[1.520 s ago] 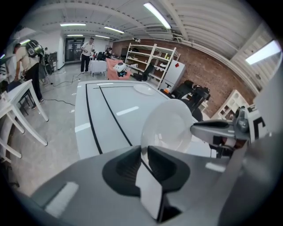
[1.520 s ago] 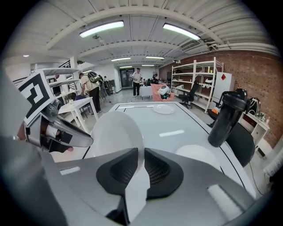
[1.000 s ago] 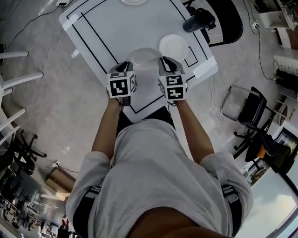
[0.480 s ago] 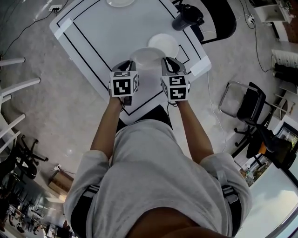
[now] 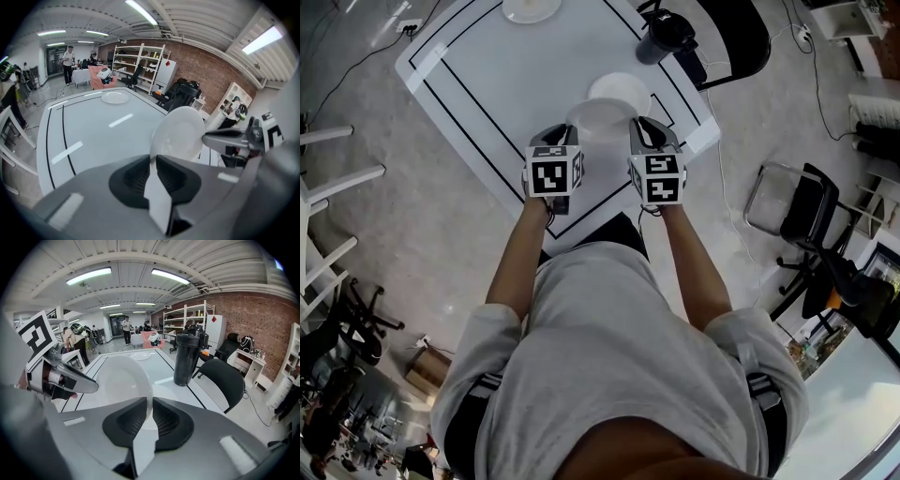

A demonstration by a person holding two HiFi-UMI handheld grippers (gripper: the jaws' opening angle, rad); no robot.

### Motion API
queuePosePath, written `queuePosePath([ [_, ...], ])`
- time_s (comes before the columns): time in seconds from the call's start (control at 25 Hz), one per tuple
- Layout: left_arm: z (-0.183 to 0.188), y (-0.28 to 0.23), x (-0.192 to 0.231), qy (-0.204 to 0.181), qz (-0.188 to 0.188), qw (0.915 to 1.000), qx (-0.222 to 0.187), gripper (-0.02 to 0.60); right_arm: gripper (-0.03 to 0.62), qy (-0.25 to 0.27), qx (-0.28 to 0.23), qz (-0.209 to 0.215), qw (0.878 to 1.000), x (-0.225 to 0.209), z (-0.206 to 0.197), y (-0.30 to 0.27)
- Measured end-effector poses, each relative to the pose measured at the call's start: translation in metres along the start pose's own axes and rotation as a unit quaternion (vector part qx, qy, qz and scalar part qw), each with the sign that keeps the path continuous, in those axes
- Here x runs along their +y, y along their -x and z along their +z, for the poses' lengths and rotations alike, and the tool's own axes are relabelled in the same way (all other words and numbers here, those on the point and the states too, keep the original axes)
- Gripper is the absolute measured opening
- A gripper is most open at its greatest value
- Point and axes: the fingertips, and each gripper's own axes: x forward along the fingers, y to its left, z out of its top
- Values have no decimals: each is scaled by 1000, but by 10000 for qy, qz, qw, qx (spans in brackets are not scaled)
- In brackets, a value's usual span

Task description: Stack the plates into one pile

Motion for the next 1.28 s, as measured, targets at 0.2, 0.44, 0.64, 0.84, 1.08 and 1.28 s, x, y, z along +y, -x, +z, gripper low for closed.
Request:
queuePosePath([
  [0.2, 8, -10, -13, -72, -28, 10000, 16, 43, 41, -106, 47, -37, 9999, -17, -4, 0],
  [0.44, 17, -20, -25, -80, -40, 9999, 97, 43, 41, -163, 118, -23, 9998, -35, -3, 0],
  [0.64, 23, -31, -33, -55, -50, 9997, 213, 43, 40, -153, 221, 102, 9996, -48, -4, -6],
  [0.84, 23, -48, -34, -205, 15, 9991, 383, 43, 40, -177, 317, 132, 9993, -59, -10, -21],
  [1.08, 23, -65, -35, -238, 71, 9981, 563, 44, 41, -282, 475, 166, 9983, -68, -17, -36],
  [1.28, 23, -78, -36, -209, 76, 9977, 646, 46, 43, -270, 550, 203, 9979, -75, -20, -46],
])
